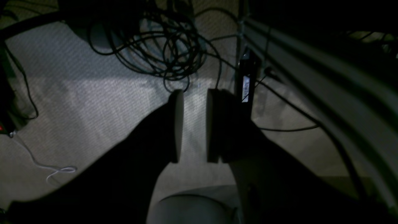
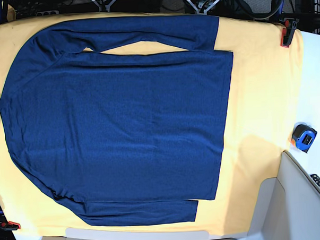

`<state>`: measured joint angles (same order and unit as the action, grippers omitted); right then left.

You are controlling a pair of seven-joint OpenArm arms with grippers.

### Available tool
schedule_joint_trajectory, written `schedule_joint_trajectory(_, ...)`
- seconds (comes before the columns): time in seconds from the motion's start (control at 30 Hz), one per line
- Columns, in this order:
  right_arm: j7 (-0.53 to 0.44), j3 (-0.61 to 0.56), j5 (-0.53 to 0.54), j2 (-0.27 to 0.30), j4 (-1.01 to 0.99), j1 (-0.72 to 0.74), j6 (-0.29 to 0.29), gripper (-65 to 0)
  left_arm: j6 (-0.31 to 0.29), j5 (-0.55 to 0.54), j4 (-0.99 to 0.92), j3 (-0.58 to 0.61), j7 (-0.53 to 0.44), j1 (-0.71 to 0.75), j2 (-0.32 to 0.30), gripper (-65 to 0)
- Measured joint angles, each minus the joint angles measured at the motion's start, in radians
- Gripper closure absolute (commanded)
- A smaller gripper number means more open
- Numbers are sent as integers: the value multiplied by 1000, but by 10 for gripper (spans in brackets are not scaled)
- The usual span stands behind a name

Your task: Fold the T-shirt properly

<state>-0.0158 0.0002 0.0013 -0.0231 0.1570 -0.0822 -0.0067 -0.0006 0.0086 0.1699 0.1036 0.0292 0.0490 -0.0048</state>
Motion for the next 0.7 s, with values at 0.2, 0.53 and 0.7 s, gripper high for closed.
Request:
schedule_joint_trajectory(0.2, -4, 0, 0, 0, 0, 13, 0, -2, 0, 0, 0, -3, -2, -5, 2, -133)
schedule_joint_trajectory(0.53, -4, 0, 0, 0, 0, 13, 0, -2, 0, 0, 0, -2, 0, -5, 2, -133)
schedule_joint_trajectory(0.7, -4, 0, 0, 0, 0, 15, 0, -2, 0, 0, 0, -2, 0, -4, 2, -133)
